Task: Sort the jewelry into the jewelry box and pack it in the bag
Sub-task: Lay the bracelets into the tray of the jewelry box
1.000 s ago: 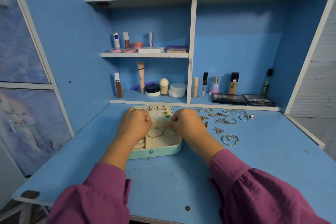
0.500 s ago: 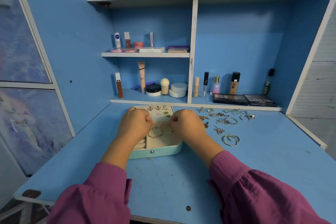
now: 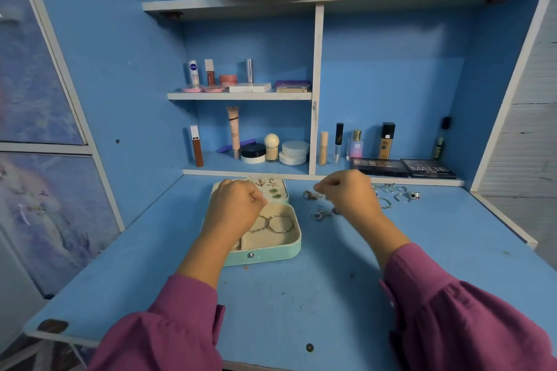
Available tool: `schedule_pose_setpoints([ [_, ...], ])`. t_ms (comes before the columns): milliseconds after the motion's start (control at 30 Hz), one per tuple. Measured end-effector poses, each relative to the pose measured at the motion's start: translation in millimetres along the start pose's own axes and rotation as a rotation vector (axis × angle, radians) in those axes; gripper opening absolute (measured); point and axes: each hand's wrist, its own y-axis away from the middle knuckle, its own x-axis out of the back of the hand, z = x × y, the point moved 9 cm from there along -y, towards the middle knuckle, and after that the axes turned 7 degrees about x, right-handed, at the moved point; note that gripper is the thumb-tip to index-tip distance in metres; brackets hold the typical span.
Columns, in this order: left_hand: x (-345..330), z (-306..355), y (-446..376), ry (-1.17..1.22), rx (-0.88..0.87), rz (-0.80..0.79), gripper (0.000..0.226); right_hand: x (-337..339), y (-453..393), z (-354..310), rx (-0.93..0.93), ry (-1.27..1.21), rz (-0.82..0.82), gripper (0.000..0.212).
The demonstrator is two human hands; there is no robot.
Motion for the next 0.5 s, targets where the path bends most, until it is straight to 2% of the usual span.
schedule_pose_setpoints([
  [100, -8, 31, 8, 0.086, -0.081, 0.019, 0.014, 37, -4, 25, -0.049, 0.018, 0.043, 0.017],
  [167, -22, 56, 14, 0.126, -0.14, -0.025, 0.015, 58, -5, 45, -0.091, 0.051, 0.065, 0.018],
  [267, -56, 90, 22, 0.166, -0.163, -0.183, 0.018, 79, -2, 84, -0.176, 0.075, 0.135, 0.023],
  [367, -95, 116, 30, 0.105, -0.147, -0.349, 0.018, 87, 3, 118, -0.251, 0.075, 0.195, 0.026],
  [500, -133, 131, 35, 0.049, -0.1, -0.444, 0.019, 81, 0, 132, -0.243, 0.089, 0.175, 0.025],
])
